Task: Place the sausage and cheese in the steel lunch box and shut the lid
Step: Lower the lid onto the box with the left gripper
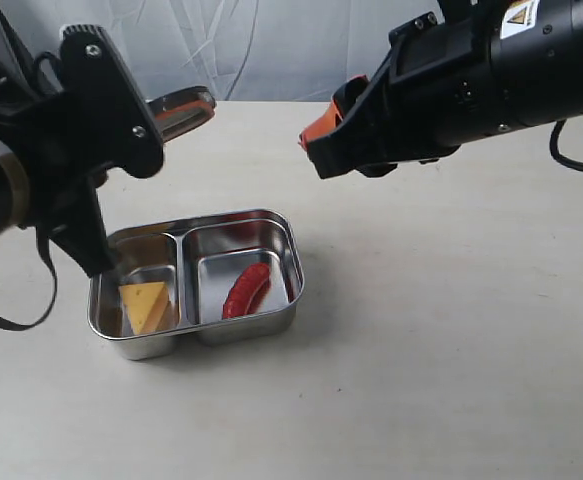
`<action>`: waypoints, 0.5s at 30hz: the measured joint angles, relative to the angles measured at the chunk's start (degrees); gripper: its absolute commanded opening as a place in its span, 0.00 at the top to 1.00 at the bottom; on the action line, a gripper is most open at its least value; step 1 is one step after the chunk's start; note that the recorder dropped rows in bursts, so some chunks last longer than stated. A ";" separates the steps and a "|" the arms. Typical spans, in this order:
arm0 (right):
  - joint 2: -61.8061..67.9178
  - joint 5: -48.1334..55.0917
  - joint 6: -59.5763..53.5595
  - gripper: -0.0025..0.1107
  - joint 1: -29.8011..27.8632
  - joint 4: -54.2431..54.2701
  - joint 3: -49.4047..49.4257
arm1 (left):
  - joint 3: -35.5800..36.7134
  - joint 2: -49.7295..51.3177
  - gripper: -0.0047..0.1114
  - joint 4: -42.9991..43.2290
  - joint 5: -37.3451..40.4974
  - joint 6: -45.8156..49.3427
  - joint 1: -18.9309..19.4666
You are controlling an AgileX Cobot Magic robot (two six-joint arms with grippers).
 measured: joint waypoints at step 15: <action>-12.87 5.55 14.64 0.60 0.00 -14.22 0.00 | -0.04 18.14 0.96 13.02 22.00 -16.83 -16.42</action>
